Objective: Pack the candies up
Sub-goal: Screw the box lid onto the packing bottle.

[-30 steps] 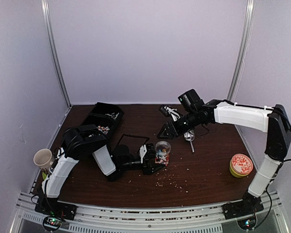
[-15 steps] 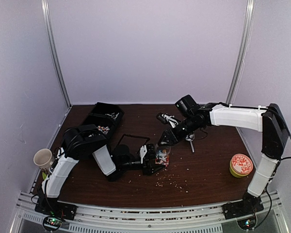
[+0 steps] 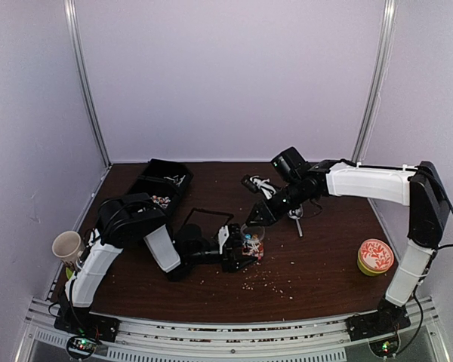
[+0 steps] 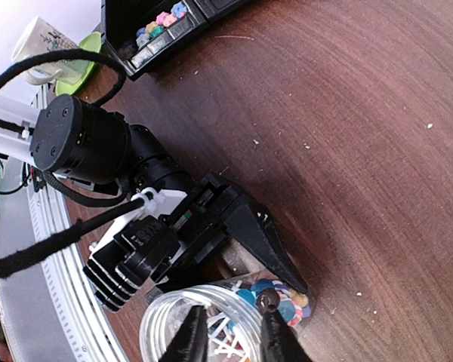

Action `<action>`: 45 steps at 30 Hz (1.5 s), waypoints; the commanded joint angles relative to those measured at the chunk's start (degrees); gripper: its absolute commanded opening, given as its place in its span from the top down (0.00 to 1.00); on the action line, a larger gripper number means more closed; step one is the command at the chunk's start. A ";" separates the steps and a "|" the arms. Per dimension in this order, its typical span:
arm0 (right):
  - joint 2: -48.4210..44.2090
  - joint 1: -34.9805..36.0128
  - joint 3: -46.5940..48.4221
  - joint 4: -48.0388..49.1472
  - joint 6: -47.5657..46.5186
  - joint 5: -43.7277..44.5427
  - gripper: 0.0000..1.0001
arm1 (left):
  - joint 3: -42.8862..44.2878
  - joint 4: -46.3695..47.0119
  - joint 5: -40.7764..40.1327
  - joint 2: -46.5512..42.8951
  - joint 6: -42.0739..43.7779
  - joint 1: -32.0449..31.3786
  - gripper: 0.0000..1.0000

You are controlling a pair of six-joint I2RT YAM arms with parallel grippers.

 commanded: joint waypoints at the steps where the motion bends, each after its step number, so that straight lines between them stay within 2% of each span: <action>1: 0.57 1.35 -1.37 -7.10 -1.89 5.05 0.81 | 1.54 -4.24 0.78 1.43 -1.54 1.18 0.43; 4: -0.19 1.32 -2.21 -7.24 -1.21 5.40 0.85 | 0.66 -2.92 -0.53 1.12 -1.70 1.40 0.44; 10: -3.33 1.21 -6.39 -5.75 1.99 5.82 0.84 | -0.76 -1.70 -4.18 0.97 -1.81 1.92 0.43; 19: -7.85 0.70 -11.91 -2.34 7.06 1.76 0.85 | -1.28 -1.60 -6.57 0.80 -1.58 1.93 0.43; 26: -10.54 0.64 -14.80 -2.98 7.45 1.32 0.88 | -1.65 -1.97 -8.70 0.60 -1.49 2.00 0.45; 35: -15.86 0.66 -17.25 -3.78 5.73 1.83 0.87 | -1.31 -1.96 -6.78 0.70 -1.58 2.02 0.45; 39: -19.36 0.79 -15.87 -4.57 3.57 5.29 0.80 | -1.13 -1.16 -4.31 0.94 -1.68 1.98 0.45; 43: -25.20 1.27 -15.98 -1.57 2.23 8.22 0.67 | -1.19 -0.01 -2.43 0.97 -2.04 1.98 0.45; 44: -26.32 1.67 -16.41 -0.44 1.85 9.45 0.62 | -1.28 0.02 -1.90 0.98 -1.92 2.02 0.45; 45: -28.31 2.28 -16.77 0.64 1.34 10.82 0.45 | -1.34 0.07 -1.41 0.94 -1.66 2.02 0.45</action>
